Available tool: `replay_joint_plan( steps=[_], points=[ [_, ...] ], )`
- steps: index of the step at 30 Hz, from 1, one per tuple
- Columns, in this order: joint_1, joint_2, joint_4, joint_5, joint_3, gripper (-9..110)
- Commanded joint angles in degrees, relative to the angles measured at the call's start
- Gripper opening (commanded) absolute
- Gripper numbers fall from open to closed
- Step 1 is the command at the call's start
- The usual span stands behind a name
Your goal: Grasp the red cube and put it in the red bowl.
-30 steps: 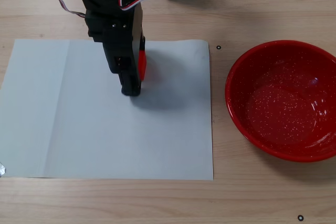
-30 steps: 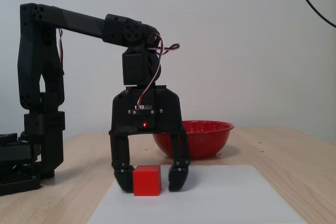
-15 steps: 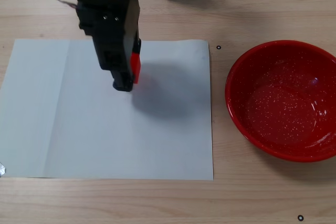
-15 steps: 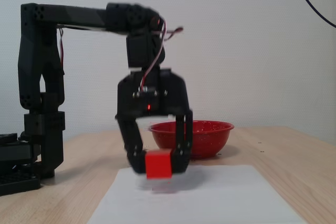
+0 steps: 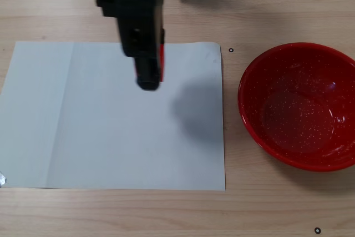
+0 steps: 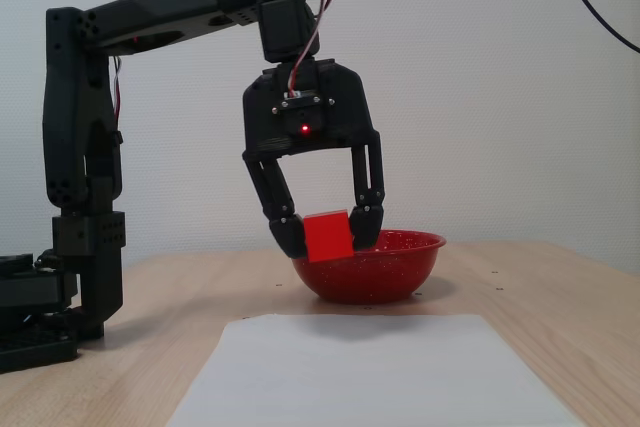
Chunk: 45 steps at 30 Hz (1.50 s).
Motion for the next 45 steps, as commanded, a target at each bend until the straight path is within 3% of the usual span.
replay_joint_plan(
  steps=[1, 20, 37, 45],
  points=[
    [2.81, 4.48, -0.88, -0.88, -6.94, 0],
    [31.11, 4.75, -11.16, -3.08, -13.01, 0],
    [38.67, -3.96, -30.15, -0.26, -1.14, 0],
    [38.76, -5.1, -29.97, -0.79, 0.18, 20]
  ],
)
